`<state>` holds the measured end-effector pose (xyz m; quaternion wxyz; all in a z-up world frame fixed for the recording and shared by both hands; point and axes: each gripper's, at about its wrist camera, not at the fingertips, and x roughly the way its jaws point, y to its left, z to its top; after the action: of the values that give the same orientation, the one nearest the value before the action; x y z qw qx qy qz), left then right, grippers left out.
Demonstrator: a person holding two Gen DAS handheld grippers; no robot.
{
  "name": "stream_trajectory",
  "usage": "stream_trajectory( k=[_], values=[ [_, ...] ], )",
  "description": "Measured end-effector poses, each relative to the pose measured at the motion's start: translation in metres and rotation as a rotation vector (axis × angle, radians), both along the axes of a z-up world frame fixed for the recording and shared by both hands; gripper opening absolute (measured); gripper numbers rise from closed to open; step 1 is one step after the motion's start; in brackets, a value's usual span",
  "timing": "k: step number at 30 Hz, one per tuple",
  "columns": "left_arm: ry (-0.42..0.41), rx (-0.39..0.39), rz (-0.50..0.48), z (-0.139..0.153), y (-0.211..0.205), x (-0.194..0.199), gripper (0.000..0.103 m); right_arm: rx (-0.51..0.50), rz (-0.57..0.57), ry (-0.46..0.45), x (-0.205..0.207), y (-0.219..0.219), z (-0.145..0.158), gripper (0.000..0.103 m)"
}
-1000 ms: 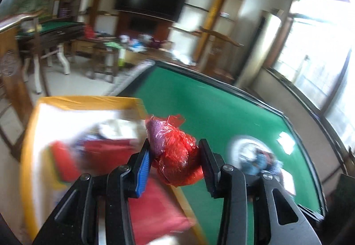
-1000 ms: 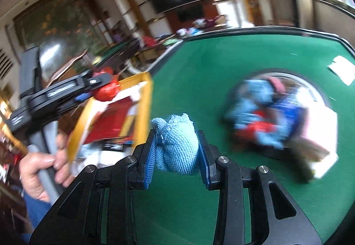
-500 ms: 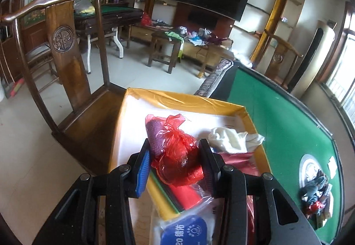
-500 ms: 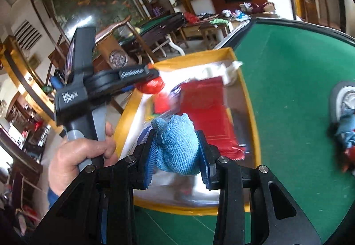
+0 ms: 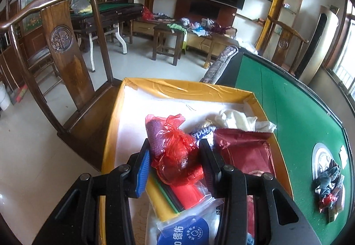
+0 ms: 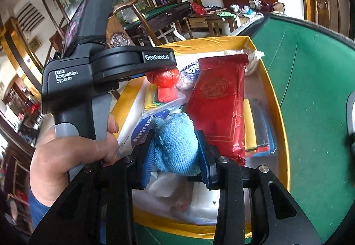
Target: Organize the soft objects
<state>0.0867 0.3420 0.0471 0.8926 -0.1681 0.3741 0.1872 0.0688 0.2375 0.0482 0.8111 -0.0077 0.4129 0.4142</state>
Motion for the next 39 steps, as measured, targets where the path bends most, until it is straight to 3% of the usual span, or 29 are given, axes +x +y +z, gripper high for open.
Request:
stream_trajectory(
  k=[4,6,9,18,29,36,39],
  values=[
    [0.011,-0.011,0.004,0.0,0.002,0.001,0.047,-0.039,0.011,-0.067,-0.009,-0.003,0.007,0.041],
    [0.016,-0.029,0.007,-0.001,0.005,0.001,0.052,-0.056,-0.001,-0.111,-0.014,-0.004,0.012,0.057],
    [0.009,-0.047,0.014,0.0,0.007,-0.001,0.053,-0.053,-0.024,-0.177,-0.022,-0.007,0.021,0.067],
    [-0.084,-0.054,-0.005,0.014,0.0,-0.009,0.054,0.062,-0.037,-0.12,-0.023,-0.047,0.037,0.067],
    [-0.091,-0.022,-0.021,0.016,-0.011,-0.006,0.054,0.166,-0.174,-0.055,-0.019,-0.145,0.036,0.067],
    [-0.109,0.004,-0.053,0.02,-0.022,-0.006,0.054,0.162,-0.41,-0.118,-0.012,-0.247,0.041,0.067],
    [-0.119,0.017,-0.069,0.022,-0.028,-0.006,0.054,0.189,-0.521,-0.099,-0.001,-0.29,0.038,0.067]
  ],
)
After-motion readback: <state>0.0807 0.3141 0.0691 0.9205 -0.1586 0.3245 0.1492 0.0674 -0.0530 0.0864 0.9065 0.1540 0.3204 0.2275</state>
